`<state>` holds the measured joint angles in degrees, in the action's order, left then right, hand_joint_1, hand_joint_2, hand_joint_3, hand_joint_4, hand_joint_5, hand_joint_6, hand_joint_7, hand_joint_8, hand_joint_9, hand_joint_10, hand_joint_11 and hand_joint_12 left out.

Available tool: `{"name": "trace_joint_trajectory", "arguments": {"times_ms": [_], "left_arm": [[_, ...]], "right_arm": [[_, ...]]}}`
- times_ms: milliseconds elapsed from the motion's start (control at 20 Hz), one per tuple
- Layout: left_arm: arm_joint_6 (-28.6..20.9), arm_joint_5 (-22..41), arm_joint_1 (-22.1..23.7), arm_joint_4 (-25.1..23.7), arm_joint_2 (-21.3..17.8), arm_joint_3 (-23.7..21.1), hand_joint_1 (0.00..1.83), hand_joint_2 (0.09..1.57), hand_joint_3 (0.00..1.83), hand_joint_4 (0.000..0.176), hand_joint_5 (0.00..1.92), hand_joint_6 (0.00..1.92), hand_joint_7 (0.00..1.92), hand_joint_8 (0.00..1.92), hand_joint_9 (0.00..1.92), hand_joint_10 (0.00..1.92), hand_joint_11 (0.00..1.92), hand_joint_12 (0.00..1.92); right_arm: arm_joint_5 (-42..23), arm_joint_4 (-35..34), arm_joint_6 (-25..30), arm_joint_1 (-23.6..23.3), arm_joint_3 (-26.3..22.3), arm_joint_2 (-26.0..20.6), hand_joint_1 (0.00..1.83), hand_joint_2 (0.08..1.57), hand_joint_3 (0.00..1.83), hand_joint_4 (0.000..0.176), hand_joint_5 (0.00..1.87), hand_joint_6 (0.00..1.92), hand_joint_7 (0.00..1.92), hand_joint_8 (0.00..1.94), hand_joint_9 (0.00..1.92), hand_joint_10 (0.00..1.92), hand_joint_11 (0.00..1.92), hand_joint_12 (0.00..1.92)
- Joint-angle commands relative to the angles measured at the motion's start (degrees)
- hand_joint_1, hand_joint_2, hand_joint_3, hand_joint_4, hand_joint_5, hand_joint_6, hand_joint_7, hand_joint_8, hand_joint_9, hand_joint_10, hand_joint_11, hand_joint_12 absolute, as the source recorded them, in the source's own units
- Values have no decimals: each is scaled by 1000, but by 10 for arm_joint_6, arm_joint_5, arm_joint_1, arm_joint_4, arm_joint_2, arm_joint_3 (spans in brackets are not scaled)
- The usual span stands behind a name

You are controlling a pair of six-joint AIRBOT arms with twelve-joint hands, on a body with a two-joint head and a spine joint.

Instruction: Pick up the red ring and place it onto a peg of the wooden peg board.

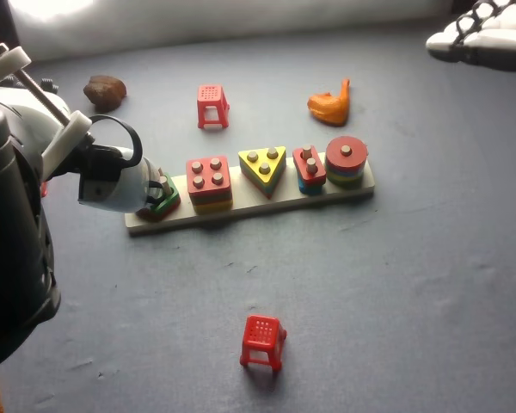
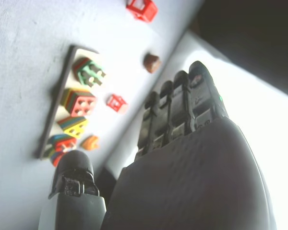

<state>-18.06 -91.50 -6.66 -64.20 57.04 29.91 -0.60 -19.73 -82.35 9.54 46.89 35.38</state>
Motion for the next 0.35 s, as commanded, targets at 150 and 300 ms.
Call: {"name": "trace_joint_trajectory", "arguments": {"times_ms": [150,300], "left_arm": [[2,-15,3,-54,1,-2,0,1172,0,0,66,8,64,7,37,5,11,21],[2,-15,3,-54,1,-2,0,1175,1,0,59,4,55,2,31,2,0,15]], "right_arm": [[-59,0,2,-5,0,-5,1114,950,0,0,0,0,0,0,0,0,11,6],[-58,0,2,-4,0,-6,1137,934,0,0,0,0,0,0,0,0,45,26]]}}
